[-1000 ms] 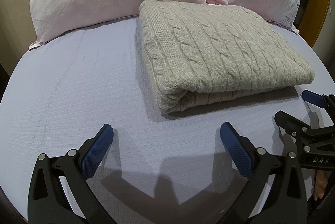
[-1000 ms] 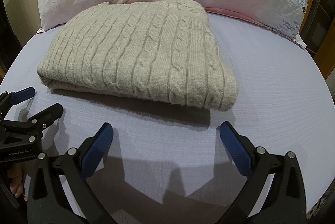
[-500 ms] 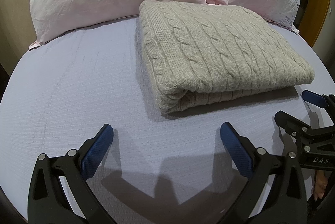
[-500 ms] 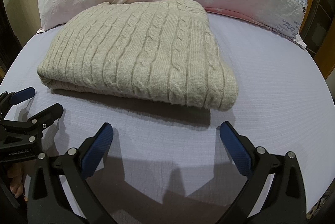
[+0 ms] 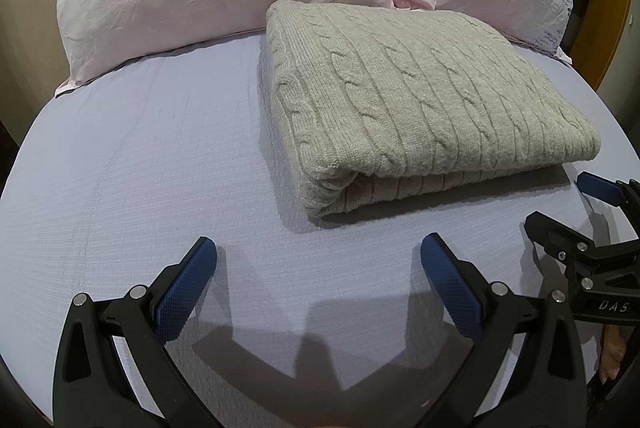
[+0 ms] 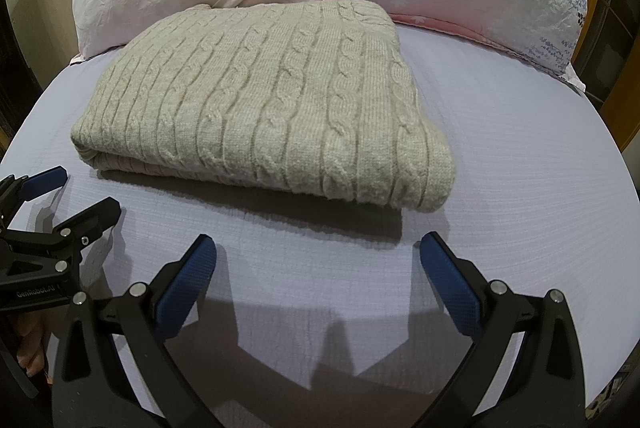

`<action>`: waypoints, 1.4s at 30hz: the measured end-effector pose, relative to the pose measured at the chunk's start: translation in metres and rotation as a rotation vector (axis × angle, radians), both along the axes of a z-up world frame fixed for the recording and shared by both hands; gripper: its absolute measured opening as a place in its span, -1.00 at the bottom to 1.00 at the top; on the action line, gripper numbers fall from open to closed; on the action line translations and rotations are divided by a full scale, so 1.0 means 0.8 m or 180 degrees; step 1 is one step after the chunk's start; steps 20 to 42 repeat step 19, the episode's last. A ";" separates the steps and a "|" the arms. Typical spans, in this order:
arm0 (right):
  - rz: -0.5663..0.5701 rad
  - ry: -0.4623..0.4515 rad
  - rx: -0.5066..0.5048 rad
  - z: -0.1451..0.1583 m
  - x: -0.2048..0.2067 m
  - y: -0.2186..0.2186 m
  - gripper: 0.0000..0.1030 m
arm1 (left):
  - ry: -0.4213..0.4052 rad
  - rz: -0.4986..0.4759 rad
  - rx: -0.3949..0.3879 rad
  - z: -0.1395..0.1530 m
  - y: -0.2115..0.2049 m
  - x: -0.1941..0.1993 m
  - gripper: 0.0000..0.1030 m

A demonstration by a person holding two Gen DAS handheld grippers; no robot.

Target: Fold small clothes

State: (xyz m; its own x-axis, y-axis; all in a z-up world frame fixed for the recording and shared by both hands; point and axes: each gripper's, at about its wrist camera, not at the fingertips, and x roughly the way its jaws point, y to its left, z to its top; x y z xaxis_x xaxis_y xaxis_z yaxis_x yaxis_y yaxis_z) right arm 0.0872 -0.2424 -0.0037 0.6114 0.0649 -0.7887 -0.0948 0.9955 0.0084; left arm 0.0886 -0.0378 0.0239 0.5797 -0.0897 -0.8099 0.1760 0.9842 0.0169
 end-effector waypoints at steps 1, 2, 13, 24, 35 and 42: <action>0.0000 0.0000 0.0000 0.000 0.000 0.000 0.97 | 0.0000 0.0001 0.0000 0.000 0.000 -0.001 0.97; 0.0000 0.0000 0.0000 0.000 0.000 0.000 0.97 | 0.0000 0.0000 0.0000 0.000 0.000 0.000 0.97; 0.0000 0.0000 0.0001 0.000 0.000 0.000 0.97 | 0.0000 0.0008 0.0004 0.001 0.000 0.001 0.97; 0.0001 0.0000 0.0000 0.000 0.000 0.000 0.97 | -0.0007 0.0006 0.0003 0.001 0.001 0.002 0.97; 0.0001 0.0000 0.0000 0.000 0.000 0.000 0.97 | -0.0007 0.0006 0.0003 0.001 0.001 0.002 0.97; 0.0001 0.0000 0.0000 0.000 0.000 0.000 0.97 | -0.0007 0.0006 0.0003 0.001 0.001 0.002 0.97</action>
